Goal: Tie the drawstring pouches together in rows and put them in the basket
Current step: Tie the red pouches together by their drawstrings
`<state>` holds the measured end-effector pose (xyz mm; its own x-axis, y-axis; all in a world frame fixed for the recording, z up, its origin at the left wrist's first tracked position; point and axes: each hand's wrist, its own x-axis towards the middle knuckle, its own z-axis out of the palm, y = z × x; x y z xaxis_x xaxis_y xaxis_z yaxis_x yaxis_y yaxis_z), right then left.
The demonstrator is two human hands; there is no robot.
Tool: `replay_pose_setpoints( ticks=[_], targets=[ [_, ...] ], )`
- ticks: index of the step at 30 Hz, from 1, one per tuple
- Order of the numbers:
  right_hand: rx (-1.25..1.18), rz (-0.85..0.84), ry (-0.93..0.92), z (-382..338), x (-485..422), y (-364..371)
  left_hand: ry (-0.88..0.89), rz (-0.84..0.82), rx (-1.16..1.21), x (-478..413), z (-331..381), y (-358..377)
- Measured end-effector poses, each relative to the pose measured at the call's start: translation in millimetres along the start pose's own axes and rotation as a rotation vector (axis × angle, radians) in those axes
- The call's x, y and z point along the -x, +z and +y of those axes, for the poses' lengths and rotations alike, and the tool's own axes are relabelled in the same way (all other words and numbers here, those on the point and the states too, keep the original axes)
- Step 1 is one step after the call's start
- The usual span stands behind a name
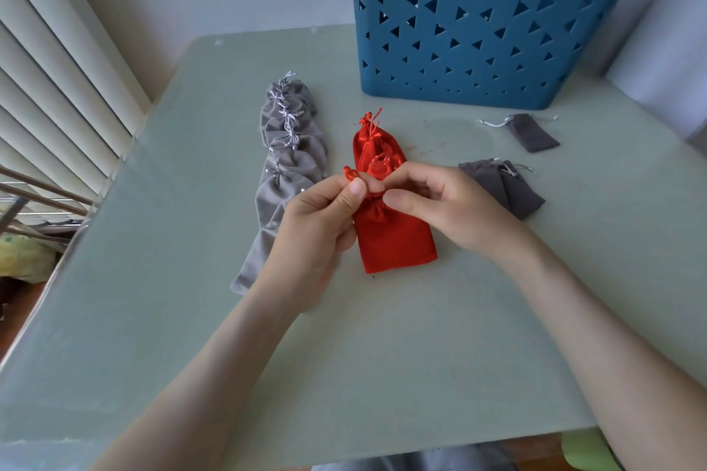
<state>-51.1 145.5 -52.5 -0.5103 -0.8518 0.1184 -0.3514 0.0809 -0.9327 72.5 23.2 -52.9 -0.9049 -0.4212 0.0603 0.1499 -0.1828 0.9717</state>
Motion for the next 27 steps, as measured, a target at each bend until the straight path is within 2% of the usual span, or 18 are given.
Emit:
replay_pose_setpoints(
  ticks=[9,16,18,22,24,27],
  targets=[
    [0.187,0.036,-0.033,-2,0,-11,-0.077,0.026,0.203,-2,9,2],
    [0.302,0.107,-0.016,0,-1,-10,-0.025,0.062,0.199,-5,5,-1],
    [0.291,0.109,0.026,2,-1,-9,0.006,0.082,0.087,-6,2,-2],
    [0.138,0.127,0.138,3,-3,-3,0.003,0.077,-0.179,-6,-9,-6],
    [-0.037,0.123,0.150,1,-4,3,-0.028,0.080,-0.191,-7,-13,-6],
    [-0.249,0.057,0.067,-5,-2,9,-0.057,0.114,-0.149,-10,-16,-7]
  ],
)
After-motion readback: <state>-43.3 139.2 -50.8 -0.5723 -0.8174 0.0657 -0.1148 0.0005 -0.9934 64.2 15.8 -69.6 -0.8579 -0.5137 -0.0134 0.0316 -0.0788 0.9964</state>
